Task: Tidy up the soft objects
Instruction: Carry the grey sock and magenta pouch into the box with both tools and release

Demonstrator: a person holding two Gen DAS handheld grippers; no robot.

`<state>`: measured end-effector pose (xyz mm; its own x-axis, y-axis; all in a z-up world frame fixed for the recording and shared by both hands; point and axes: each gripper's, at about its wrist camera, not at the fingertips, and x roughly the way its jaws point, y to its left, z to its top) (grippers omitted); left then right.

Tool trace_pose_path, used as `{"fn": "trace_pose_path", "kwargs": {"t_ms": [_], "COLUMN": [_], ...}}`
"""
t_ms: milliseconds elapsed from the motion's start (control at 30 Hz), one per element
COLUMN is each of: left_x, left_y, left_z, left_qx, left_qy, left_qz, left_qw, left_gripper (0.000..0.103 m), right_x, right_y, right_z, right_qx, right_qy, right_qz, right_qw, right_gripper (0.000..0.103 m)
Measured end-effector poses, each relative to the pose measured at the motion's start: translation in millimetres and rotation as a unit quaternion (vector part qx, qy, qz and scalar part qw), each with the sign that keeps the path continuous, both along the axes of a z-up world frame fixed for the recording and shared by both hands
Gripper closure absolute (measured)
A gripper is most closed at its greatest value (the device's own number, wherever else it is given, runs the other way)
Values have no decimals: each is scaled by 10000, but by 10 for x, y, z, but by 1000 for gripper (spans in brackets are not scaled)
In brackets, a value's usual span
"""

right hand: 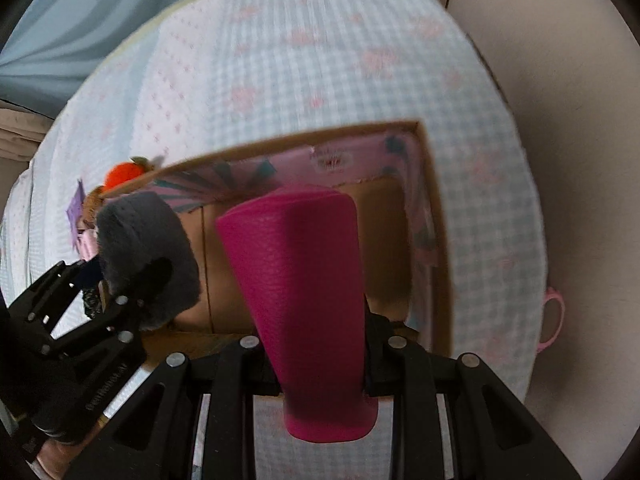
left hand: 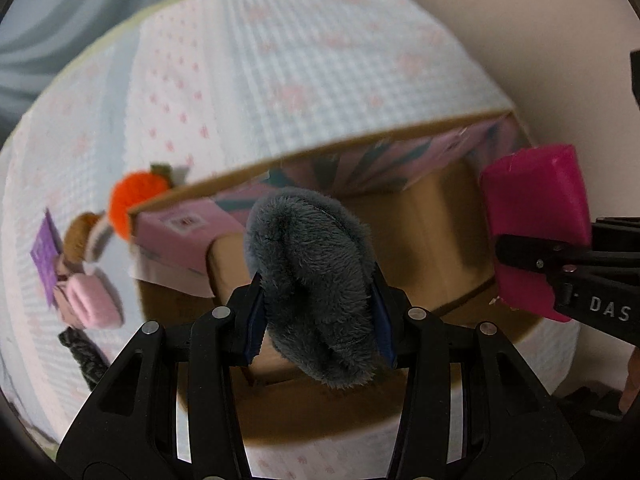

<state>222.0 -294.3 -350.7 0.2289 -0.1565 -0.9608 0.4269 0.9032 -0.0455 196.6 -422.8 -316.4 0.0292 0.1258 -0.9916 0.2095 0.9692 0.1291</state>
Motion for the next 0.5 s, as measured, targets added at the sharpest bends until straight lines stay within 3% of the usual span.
{"fn": "trace_pose_path", "kwargs": {"t_ms": [100,233,267,333,400,433,467,500], "left_x": [34,51,55,60,55,55,36,18], "left_y": [-34,-41,-43,-47,-51,-45,-24,7], "left_z": [-276,-419,-427,-421,-392,-382,-324,-281], "left_qx": [178,229,239,191,176,228,242,212], "left_qy": [224,392,410,471,470,403,295,228], "left_qz": [-15,-45,-72,-127,-212,-221,-238,-250], "left_qw": [9996,9990,9988,9986,9985,9987,9990,9992], "left_gripper": [62,61,55,17,3,3,3,3], "right_x": [24,32,23,32,47,42,41,30], "right_y": [21,22,24,35,64,70,71,69], "right_z": [-185,-302,-299,-296,-260,-235,-218,-192], "right_qx": [130,190,196,209,256,278,306,336], "right_qy": [143,254,254,226,129,78,44,2], "right_qz": [-62,-133,-139,-105,-38,-28,-27,-32], "right_qw": [9998,9994,9994,9995,9996,9996,9995,9994], "right_gripper": [78,78,78,75,51,20,0,0]}}
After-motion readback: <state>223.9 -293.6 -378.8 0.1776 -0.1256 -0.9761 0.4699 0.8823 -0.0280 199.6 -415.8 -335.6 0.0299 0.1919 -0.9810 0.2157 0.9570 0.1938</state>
